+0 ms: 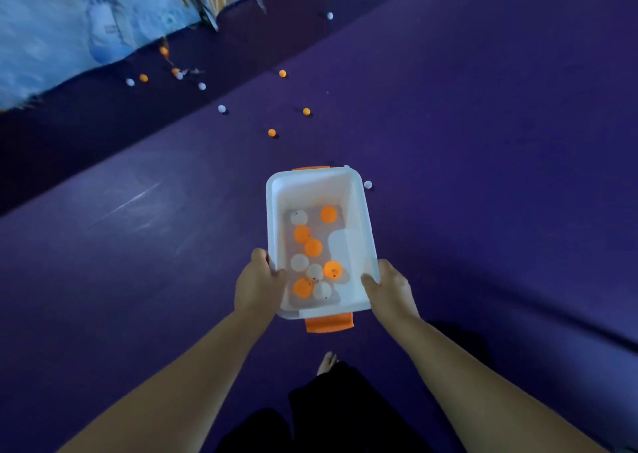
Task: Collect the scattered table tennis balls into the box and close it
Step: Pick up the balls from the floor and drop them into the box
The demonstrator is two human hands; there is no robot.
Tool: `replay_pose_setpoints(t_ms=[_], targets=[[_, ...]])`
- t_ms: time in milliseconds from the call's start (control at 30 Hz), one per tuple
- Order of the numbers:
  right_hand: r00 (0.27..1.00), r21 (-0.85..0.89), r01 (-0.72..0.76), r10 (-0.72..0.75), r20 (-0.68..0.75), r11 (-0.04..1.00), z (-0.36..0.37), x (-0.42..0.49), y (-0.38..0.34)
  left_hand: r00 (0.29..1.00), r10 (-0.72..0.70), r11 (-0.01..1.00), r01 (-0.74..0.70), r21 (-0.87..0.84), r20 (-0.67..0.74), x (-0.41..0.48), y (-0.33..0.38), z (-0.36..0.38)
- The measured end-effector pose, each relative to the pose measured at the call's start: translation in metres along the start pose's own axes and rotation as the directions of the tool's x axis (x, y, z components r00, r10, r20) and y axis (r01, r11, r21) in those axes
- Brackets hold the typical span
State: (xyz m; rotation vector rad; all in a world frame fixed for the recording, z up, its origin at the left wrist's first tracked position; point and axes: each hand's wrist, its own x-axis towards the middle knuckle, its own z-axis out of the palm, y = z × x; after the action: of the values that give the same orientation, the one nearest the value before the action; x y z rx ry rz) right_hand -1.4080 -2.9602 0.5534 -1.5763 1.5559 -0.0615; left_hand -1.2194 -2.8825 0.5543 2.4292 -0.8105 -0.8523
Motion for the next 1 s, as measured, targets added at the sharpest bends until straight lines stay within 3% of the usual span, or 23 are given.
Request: replay_pose_setpoints(t_ms=[133,333,700,1000], targets=[[0.995,-0.004,0.046,-0.046,0.085,0.999,-0.008,0.032,-0.028,0.995,-0.049,0.998,0.046,-0.037,-0.085,0.023,0.007,-0.012],[0.994,0.068,0.023,-0.03,0.101,0.997,-0.018,0.073,-0.059,0.981,-0.151,0.985,0.139,-0.1,-0.12,0.065,0.009,-0.03],[0.995,-0.022,-0.099,0.099,-0.021,0.995,-0.029,0.204,-0.107,0.982,-0.183,0.983,0.182,-0.024,-0.039,0.213,0.037,-0.044],[0.969,0.123,-0.219,0.231,-0.087,0.968,-0.043,0.317,-0.121,0.981,-0.186,0.979,0.18,0.098,0.053,0.346,0.084,-0.025]])
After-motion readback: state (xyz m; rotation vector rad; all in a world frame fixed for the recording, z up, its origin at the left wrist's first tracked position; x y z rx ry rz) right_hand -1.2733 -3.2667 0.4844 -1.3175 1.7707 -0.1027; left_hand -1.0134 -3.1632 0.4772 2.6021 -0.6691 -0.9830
